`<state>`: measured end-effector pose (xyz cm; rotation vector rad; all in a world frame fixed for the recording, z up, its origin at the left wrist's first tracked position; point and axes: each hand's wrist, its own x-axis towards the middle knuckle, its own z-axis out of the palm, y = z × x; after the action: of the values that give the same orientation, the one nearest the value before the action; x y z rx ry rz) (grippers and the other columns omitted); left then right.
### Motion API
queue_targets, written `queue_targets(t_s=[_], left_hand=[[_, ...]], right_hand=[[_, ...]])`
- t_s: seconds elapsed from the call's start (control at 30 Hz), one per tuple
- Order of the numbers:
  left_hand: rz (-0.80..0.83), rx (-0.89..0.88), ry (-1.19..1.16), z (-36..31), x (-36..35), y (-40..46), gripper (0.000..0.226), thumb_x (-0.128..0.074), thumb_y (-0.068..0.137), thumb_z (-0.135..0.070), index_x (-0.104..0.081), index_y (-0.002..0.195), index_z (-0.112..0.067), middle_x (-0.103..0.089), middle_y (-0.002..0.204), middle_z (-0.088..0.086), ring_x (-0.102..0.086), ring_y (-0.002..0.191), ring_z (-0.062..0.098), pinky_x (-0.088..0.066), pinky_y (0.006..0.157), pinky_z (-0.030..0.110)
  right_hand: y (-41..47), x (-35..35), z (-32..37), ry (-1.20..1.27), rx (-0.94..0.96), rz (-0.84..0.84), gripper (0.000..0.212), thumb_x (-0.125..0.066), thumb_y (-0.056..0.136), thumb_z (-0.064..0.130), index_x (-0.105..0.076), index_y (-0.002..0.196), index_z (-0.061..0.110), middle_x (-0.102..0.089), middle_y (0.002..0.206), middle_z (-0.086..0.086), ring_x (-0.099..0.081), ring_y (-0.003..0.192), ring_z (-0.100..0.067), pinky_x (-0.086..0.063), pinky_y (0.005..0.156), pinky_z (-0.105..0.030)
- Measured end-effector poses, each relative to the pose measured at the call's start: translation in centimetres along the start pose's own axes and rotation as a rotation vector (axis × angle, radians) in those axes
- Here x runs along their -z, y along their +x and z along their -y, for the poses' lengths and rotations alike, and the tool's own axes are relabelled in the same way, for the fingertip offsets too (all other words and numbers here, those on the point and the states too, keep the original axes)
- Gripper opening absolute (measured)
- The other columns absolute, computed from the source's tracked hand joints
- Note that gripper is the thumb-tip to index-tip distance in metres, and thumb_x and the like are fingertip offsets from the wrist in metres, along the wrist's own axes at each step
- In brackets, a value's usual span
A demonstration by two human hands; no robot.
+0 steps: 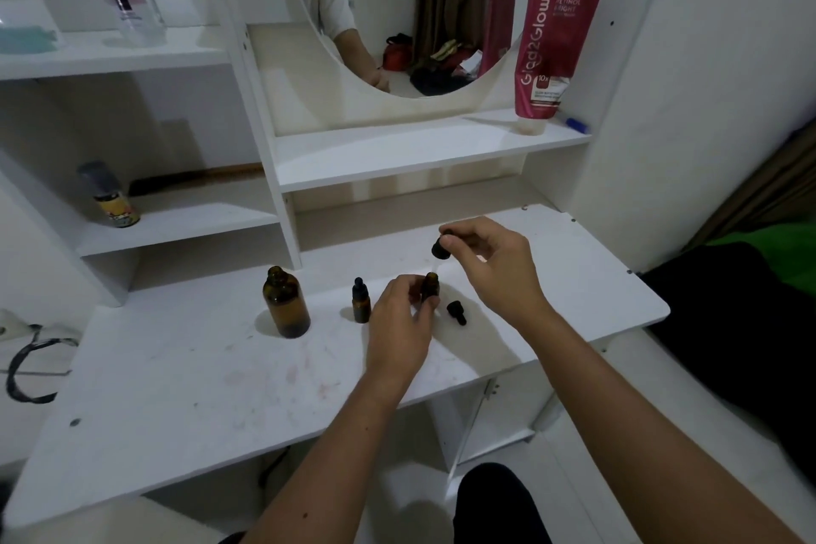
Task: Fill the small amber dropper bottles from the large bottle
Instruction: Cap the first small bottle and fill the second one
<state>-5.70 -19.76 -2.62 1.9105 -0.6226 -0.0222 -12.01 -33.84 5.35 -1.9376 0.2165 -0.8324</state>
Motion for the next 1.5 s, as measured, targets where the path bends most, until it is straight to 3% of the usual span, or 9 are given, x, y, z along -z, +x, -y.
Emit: queue_targets(t_s=[0.27,0.53,0.77,1.0,1.13,1.2,1.27,1.37,1.5], left_hand=[[0.002,-0.035,0.024,0.0,0.0,0.0,0.014,-0.065,0.099,-0.023,-0.064,0.113,-0.026,-0.066,0.106,-0.018,-0.062,0.103,-0.001,-0.053,0.094,0.027],[0.006,-0.033,0.027,0.1,0.1,-0.1,0.014,-0.065,0.099,-0.024,-0.062,0.110,-0.031,-0.066,0.104,-0.020,-0.062,0.103,-0.002,-0.054,0.094,0.031],[-0.005,-0.030,0.042,0.2,0.0,-0.2,0.014,-0.066,0.099,-0.025,-0.064,0.113,-0.028,-0.066,0.106,-0.019,-0.062,0.103,-0.001,-0.054,0.094,0.032],[0.007,0.016,0.039,-0.8,0.5,-0.6,0.028,-0.063,0.101,-0.025,-0.062,0.129,-0.020,-0.067,0.124,-0.008,-0.062,0.117,0.010,-0.052,0.102,0.037],[0.008,0.048,0.057,-1.5,1.5,-2.1,0.047,-0.062,0.102,-0.033,-0.053,0.145,-0.015,-0.062,0.139,-0.002,-0.058,0.126,0.013,-0.050,0.107,0.036],[0.012,0.066,0.014,-1.3,2.4,-3.5,0.047,-0.064,0.101,-0.031,-0.053,0.145,-0.018,-0.062,0.139,-0.004,-0.059,0.125,0.011,-0.050,0.107,0.033],[0.024,0.087,-0.042,-0.8,3.6,-4.7,0.046,-0.067,0.099,-0.030,-0.055,0.143,-0.022,-0.064,0.136,-0.007,-0.060,0.122,0.008,-0.050,0.107,0.031],[0.062,0.111,-0.084,-0.1,6.4,-5.7,0.043,-0.071,0.096,-0.032,-0.058,0.136,-0.028,-0.066,0.130,-0.013,-0.063,0.116,0.005,-0.052,0.102,0.028],[-0.047,0.089,-0.153,1.2,11.1,-6.2,0.025,-0.075,0.093,-0.028,-0.063,0.113,-0.037,-0.071,0.110,-0.014,-0.065,0.096,-0.006,-0.053,0.078,0.008]], right_hand=[[-0.5,-0.5,0.4,-0.065,0.014,-0.015,0.014,-0.077,0.094,0.008,-0.078,0.088,0.020,-0.080,0.083,0.009,-0.078,0.084,-0.006,-0.053,0.081,-0.010],[-0.8,-0.4,0.5,-0.069,-0.046,0.024,0.008,-0.074,0.098,0.012,-0.078,0.105,0.014,-0.082,0.087,0.008,-0.078,0.088,-0.003,-0.057,0.085,-0.014],[-1.0,-0.9,1.0,-0.087,-0.040,-0.066,0.014,-0.075,0.094,0.004,-0.078,0.089,0.017,-0.080,0.082,0.008,-0.077,0.082,-0.003,-0.051,0.080,-0.008],[-0.7,-0.2,3.0,-0.070,-0.076,-0.068,0.012,-0.072,0.099,0.012,-0.078,0.110,0.011,-0.082,0.092,0.004,-0.077,0.091,-0.004,-0.055,0.085,-0.012],[-0.4,0.8,5.1,-0.071,-0.057,-0.093,0.013,-0.073,0.100,0.018,-0.079,0.112,0.017,-0.080,0.090,0.017,-0.072,0.091,0.009,-0.047,0.056,0.000],[-0.6,0.9,5.9,-0.060,-0.037,-0.094,0.012,-0.073,0.100,0.020,-0.078,0.111,0.019,-0.079,0.090,0.023,-0.072,0.090,0.010,-0.045,0.051,0.001],[-0.8,0.4,6.8,-0.041,-0.023,-0.095,0.013,-0.074,0.099,0.020,-0.078,0.112,0.019,-0.079,0.090,0.023,-0.073,0.089,0.008,-0.047,0.055,0.000],[-0.7,-1.0,8.2,0.035,-0.005,-0.078,0.017,-0.074,0.099,0.019,-0.077,0.115,0.016,-0.082,0.095,0.011,-0.077,0.094,-0.001,-0.057,0.084,-0.011],[-0.3,-3.8,9.9,0.123,0.031,-0.030,0.016,-0.075,0.099,0.018,-0.078,0.114,0.019,-0.082,0.102,0.005,-0.078,0.101,-0.010,-0.060,0.098,-0.028]])
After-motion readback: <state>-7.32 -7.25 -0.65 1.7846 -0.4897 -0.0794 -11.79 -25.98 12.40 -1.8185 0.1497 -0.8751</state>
